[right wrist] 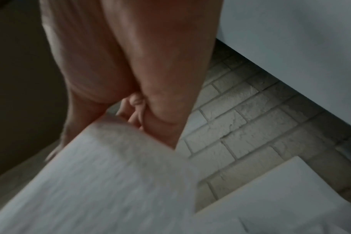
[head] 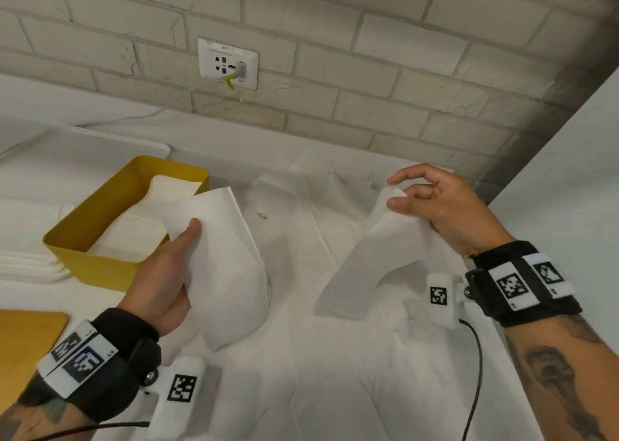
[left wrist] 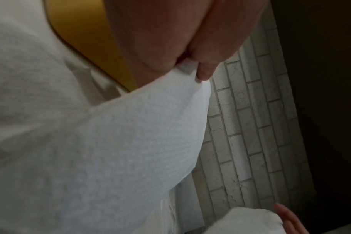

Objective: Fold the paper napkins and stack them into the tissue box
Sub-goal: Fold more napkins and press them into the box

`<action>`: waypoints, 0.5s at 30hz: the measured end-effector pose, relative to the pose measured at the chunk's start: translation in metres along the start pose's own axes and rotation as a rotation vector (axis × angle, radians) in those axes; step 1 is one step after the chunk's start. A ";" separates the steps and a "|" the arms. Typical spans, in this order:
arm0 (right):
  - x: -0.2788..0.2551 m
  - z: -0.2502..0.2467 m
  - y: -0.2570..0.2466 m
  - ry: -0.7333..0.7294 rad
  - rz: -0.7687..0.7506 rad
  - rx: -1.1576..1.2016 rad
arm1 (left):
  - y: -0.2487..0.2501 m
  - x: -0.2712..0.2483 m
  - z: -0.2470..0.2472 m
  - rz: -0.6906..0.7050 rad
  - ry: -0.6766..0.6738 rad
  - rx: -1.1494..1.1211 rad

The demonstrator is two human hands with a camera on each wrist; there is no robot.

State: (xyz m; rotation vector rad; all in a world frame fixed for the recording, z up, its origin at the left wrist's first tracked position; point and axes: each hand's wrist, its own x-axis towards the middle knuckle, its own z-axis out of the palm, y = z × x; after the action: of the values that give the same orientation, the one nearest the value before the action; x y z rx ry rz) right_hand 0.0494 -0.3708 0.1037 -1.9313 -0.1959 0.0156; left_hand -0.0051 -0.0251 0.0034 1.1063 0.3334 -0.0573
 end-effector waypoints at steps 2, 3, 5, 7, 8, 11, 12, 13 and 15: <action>-0.013 0.002 -0.017 -0.118 -0.031 -0.022 | 0.007 -0.001 0.005 0.015 -0.012 0.019; -0.018 0.004 -0.028 -0.162 -0.047 -0.051 | 0.012 -0.002 0.008 0.033 -0.027 0.038; -0.029 0.008 -0.050 -0.229 -0.084 -0.088 | 0.021 -0.005 0.020 0.074 -0.068 0.089; -0.034 0.017 -0.070 -0.290 -0.129 -0.078 | 0.026 -0.008 0.034 0.116 -0.111 0.149; -0.034 0.022 -0.078 -0.310 -0.152 -0.076 | 0.027 -0.010 0.041 0.120 -0.143 0.175; -0.019 0.040 -0.084 -0.307 -0.154 -0.062 | 0.024 -0.012 0.059 0.075 -0.249 0.217; -0.011 0.045 -0.081 -0.292 -0.145 -0.061 | 0.021 -0.014 0.063 0.049 -0.278 0.217; -0.002 0.049 -0.076 -0.274 -0.131 -0.071 | 0.018 -0.015 0.067 0.018 -0.308 0.213; 0.013 0.057 -0.063 -0.252 -0.088 -0.119 | 0.012 -0.017 0.069 -0.055 -0.361 0.204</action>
State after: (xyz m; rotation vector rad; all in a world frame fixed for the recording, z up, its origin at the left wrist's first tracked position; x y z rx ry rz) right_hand 0.0477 -0.2943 0.1426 -2.0341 -0.4589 0.1934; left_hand -0.0026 -0.0823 0.0468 1.2621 0.0334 -0.3418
